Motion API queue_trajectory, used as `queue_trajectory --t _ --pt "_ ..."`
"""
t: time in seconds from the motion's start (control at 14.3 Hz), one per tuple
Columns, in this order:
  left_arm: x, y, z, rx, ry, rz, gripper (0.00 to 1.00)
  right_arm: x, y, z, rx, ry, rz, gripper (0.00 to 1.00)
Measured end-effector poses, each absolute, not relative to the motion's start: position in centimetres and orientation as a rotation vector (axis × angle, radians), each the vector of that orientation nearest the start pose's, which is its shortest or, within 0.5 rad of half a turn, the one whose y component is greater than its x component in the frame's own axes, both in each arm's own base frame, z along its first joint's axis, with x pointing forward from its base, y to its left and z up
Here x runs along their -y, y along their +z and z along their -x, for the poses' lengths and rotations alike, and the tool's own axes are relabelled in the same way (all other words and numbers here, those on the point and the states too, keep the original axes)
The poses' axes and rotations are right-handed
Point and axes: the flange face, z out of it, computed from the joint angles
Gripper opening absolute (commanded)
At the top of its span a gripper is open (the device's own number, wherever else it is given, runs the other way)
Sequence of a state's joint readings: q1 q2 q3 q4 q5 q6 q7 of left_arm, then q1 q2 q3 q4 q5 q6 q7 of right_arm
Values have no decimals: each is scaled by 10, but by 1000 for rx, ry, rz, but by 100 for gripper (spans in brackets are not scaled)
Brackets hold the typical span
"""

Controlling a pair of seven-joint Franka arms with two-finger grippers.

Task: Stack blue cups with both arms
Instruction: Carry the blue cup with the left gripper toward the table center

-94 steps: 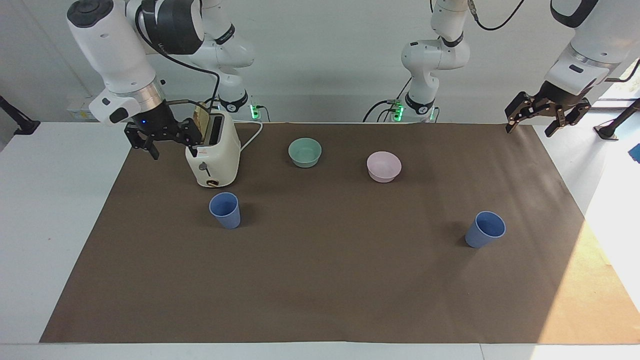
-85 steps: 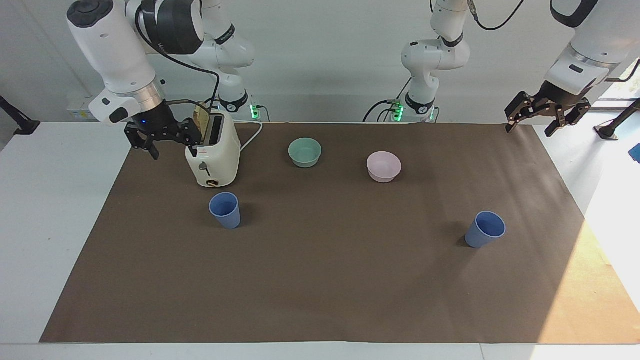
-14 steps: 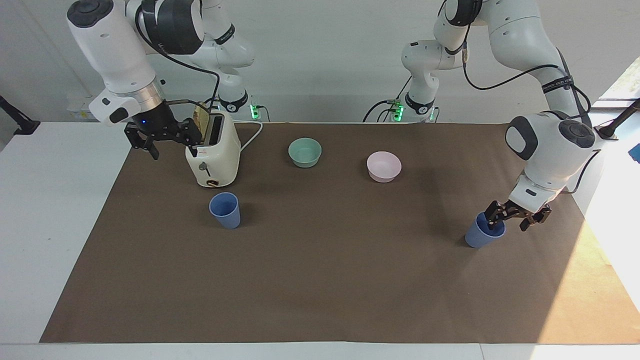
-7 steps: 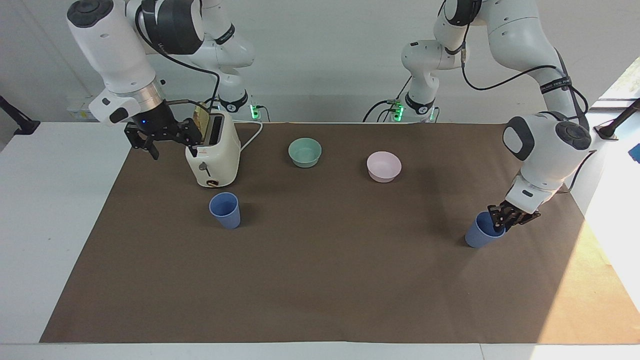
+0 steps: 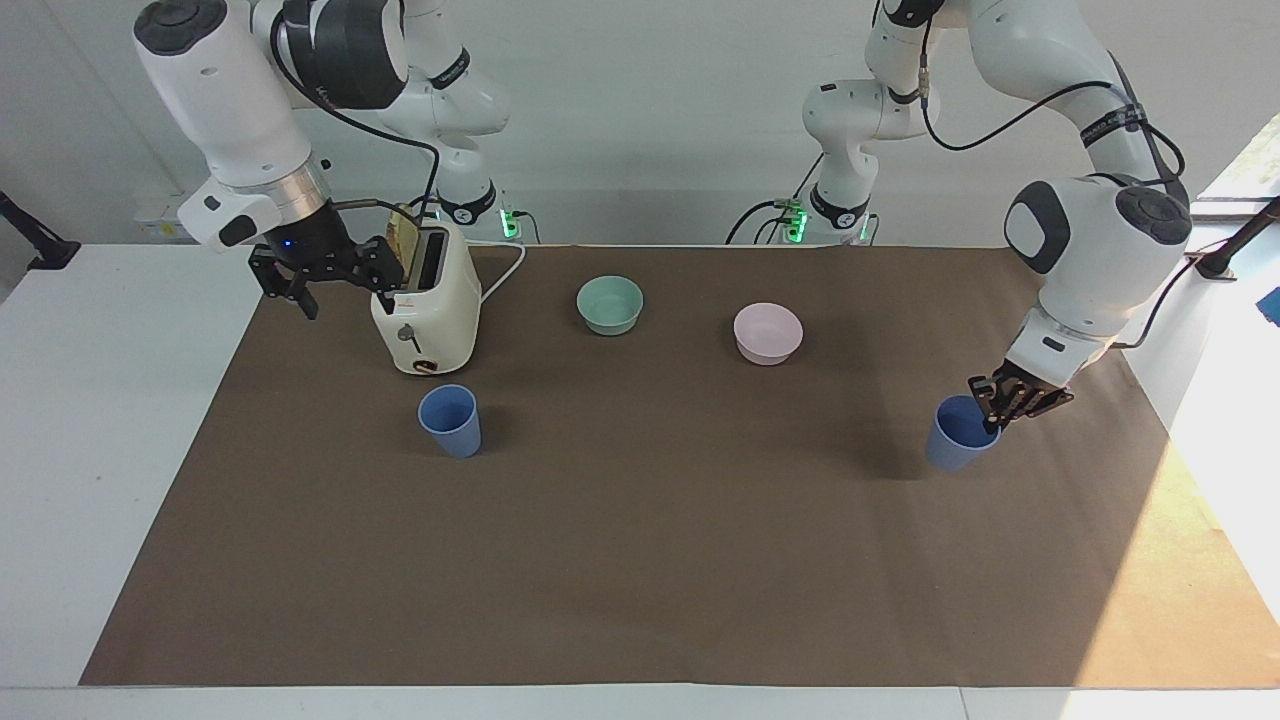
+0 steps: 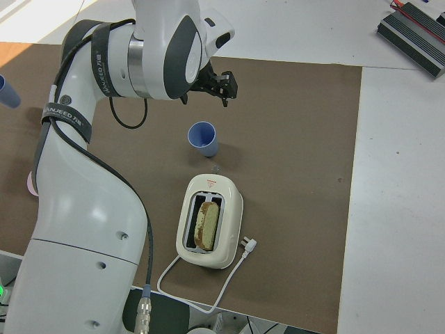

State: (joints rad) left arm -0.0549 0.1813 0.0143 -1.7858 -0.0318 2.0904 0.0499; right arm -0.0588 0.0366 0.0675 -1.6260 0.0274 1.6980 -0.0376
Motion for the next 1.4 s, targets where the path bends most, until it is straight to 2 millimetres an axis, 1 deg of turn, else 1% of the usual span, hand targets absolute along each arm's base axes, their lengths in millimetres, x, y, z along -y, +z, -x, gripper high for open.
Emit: queue_trajectory --t 0.14,0.35,0.56,0.63,0.7,0.77,0.84,0.98,1.12,1.26,1.33,1.4 --pt "77 471 -614 -70 -181 3173 0 -7 589 -576 67 -56 3111 100" --pt "156 467 -598 1 -156 3191 0 -7 589 -576 67 -56 3111 100" --pt "230 451 -568 88 -98 3195 0 -7 589 -576 67 -56 3111 100" --pt "252 444 -557 110 -79 3193 0 -7 589 -576 67 -56 3111 100" --pt "269 439 -546 142 -63 3190 0 -7 589 -576 67 -56 3111 100" --pt "281 434 -539 179 -52 3187 0 -7 589 -576 67 -56 3111 100" --pt "286 432 -535 209 -48 3185 0 -7 589 -576 67 -56 3111 100" --pt "289 431 -533 271 -44 3180 0 -7 589 -576 67 -56 3111 100" --pt "301 428 -526 316 -47 3179 0 -7 589 -576 67 -56 3111 100" --pt "314 423 -520 367 -93 3196 0 -7 589 -576 67 -61 3111 100" --pt "322 417 -518 416 -124 3207 1 -7 590 -576 67 -66 3110 100" --pt "332 408 -516 479 -159 3219 14 -8 590 -576 70 -69 3110 100"
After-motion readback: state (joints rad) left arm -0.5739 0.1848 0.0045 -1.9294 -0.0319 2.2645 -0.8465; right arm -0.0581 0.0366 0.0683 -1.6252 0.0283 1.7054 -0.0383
